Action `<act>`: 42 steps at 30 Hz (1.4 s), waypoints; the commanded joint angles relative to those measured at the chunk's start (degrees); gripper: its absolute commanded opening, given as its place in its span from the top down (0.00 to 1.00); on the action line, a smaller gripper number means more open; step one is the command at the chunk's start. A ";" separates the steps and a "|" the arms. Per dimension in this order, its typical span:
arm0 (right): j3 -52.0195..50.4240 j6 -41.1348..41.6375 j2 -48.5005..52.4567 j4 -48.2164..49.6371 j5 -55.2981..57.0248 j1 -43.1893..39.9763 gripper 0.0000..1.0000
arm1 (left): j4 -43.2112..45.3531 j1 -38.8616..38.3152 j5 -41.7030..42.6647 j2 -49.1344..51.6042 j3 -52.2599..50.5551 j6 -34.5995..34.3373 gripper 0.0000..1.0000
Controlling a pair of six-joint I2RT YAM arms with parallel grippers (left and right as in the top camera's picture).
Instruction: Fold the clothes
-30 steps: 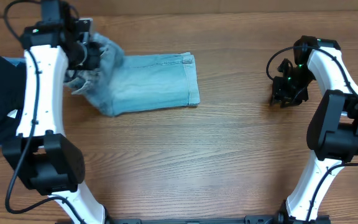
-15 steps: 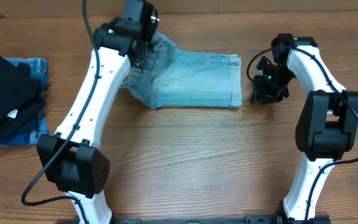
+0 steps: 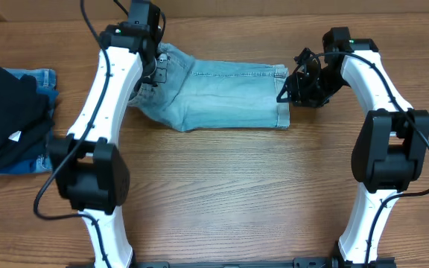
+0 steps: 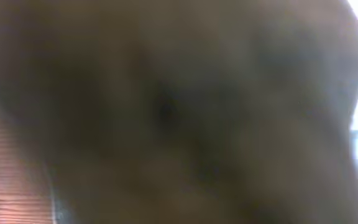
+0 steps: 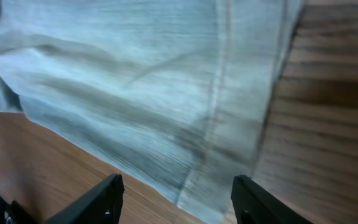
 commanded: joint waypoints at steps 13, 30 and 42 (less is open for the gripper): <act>0.87 1.51 -2.05 2.29 2.03 1.14 0.39 | -3.30 6.67 -18.12 5.01 1.20 -4.22 0.12; 0.42 5.81 -2.03 2.75 8.44 1.14 0.29 | -1.05 5.99 -0.76 4.96 1.40 -5.77 0.52; -5.51 6.01 4.83 7.72 6.32 0.66 0.23 | -4.11 5.97 -0.72 4.96 1.38 -5.77 0.45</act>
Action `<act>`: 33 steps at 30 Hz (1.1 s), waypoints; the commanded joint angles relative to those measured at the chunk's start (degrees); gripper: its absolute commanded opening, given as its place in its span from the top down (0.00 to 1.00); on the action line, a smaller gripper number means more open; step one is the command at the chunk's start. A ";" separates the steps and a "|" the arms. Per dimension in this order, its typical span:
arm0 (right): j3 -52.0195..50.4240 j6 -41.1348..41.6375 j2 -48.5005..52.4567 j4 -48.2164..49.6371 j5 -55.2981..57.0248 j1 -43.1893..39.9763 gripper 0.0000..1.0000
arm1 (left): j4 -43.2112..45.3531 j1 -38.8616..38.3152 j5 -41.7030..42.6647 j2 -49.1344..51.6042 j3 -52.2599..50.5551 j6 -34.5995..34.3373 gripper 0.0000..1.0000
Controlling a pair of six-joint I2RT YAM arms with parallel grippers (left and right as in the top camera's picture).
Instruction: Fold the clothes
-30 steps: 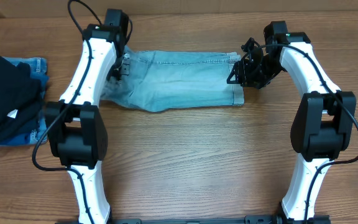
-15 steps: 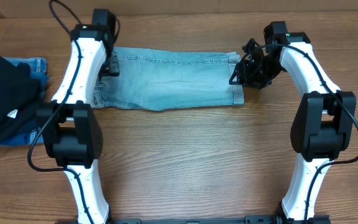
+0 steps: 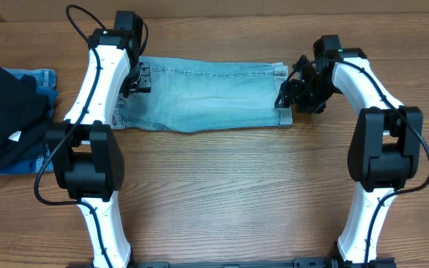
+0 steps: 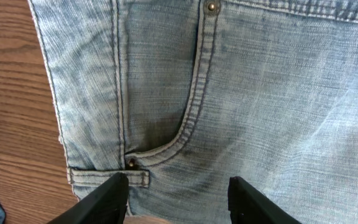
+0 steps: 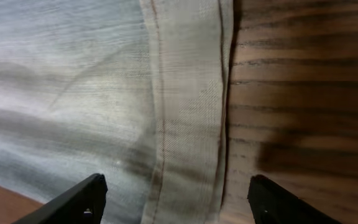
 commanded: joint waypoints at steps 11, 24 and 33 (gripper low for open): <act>-0.20 0.15 6.54 1.44 -11.19 1.20 0.40 | -0.87 0.13 0.66 0.24 1.25 0.31 0.45; 0.50 10.78 5.33 4.79 -3.89 -7.93 0.96 | -3.37 0.15 0.61 0.24 1.25 0.79 0.44; 6.49 3.78 0.35 -3.06 10.27 -29.40 0.96 | -3.65 0.15 0.63 0.24 1.25 1.14 0.44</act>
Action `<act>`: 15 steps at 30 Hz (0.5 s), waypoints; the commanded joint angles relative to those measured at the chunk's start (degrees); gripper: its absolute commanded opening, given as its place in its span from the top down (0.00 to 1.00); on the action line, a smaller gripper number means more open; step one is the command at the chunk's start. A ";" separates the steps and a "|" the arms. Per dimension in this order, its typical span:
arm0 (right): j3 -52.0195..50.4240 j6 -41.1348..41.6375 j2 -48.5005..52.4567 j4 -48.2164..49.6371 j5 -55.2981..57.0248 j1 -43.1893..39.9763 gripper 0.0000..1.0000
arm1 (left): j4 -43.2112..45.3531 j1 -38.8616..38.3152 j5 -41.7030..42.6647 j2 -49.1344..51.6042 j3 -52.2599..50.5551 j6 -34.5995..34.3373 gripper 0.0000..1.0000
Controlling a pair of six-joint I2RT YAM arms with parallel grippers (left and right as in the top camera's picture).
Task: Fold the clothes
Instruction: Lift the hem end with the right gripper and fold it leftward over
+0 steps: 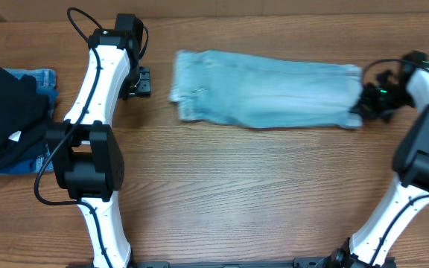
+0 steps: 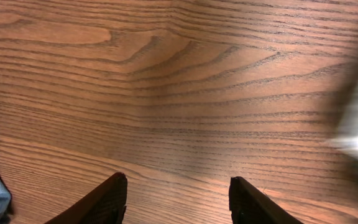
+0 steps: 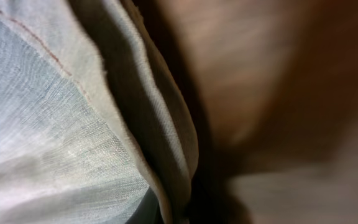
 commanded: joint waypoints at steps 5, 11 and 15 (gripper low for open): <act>16.35 -5.73 -6.38 -7.19 9.90 -6.10 0.96 | -0.09 0.15 0.66 0.24 1.22 1.07 0.43; 39.04 -5.68 -6.64 -17.03 10.73 4.52 0.96 | 0.00 0.17 0.63 0.24 1.22 1.09 0.43; 40.17 -5.66 -6.21 -16.85 12.24 17.03 0.96 | -0.02 0.17 0.66 0.24 1.22 1.07 0.43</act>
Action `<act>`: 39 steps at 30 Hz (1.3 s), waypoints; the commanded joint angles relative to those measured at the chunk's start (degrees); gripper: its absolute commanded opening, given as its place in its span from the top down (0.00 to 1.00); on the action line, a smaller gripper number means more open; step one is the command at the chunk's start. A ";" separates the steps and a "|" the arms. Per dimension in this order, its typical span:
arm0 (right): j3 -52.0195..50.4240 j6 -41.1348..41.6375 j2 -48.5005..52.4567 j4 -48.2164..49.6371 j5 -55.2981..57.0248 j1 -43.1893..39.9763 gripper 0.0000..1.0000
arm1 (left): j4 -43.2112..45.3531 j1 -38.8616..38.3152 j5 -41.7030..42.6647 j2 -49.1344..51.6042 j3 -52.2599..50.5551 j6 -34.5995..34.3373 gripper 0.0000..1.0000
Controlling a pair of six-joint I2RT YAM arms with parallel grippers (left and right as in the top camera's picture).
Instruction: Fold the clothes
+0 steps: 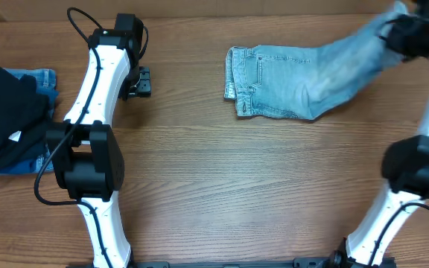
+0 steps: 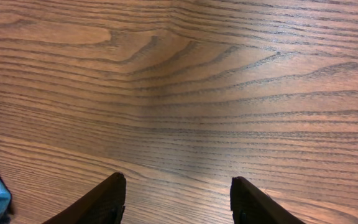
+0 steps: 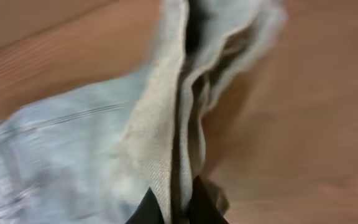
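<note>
Light blue jeans (image 1: pixel 293 85) lie at the back middle of the table, their waistband end resting on the wood. The leg end rises toward the back right corner, where my right gripper (image 1: pixel 402 33) holds it lifted. In the right wrist view the right gripper (image 3: pixel 178 205) is shut on the bunched hem of the jeans (image 3: pixel 166 143). My left gripper (image 1: pixel 141 82) hangs over bare wood at the back left, well left of the jeans. Its fingers (image 2: pixel 101 202) stand apart with nothing between them, so the left gripper (image 2: pixel 176 202) is open.
A stack of dark and blue clothes (image 1: pixel 10 119) lies at the table's left edge; a blue corner of cloth shows in the left wrist view. The wooden table (image 1: pixel 222 193) stretches toward the front.
My right gripper has risen toward the back right corner with the jeans' hem in it, and the jeans have slid further right, waistband now near the middle. The left arm has not moved.
First both grippers were at the jeans, the left at the lifted waistband, the right open by the hem. Then the jeans lay flat with both grippers open over them. Later the right gripper held the hem further right, and now holds it lifted.
</note>
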 commanded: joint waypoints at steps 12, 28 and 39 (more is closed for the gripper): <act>0.96 -0.09 13.25 1.01 10.69 32.00 0.93 | -0.57 0.17 0.61 0.24 1.22 1.11 0.42; 3.17 -0.70 14.19 -2.38 13.25 31.30 0.80 | 0.13 0.17 0.63 0.24 1.22 1.09 0.38; 15.82 -0.46 9.53 -1.70 10.60 25.33 0.43 | 0.22 0.17 0.63 0.24 1.22 1.09 0.37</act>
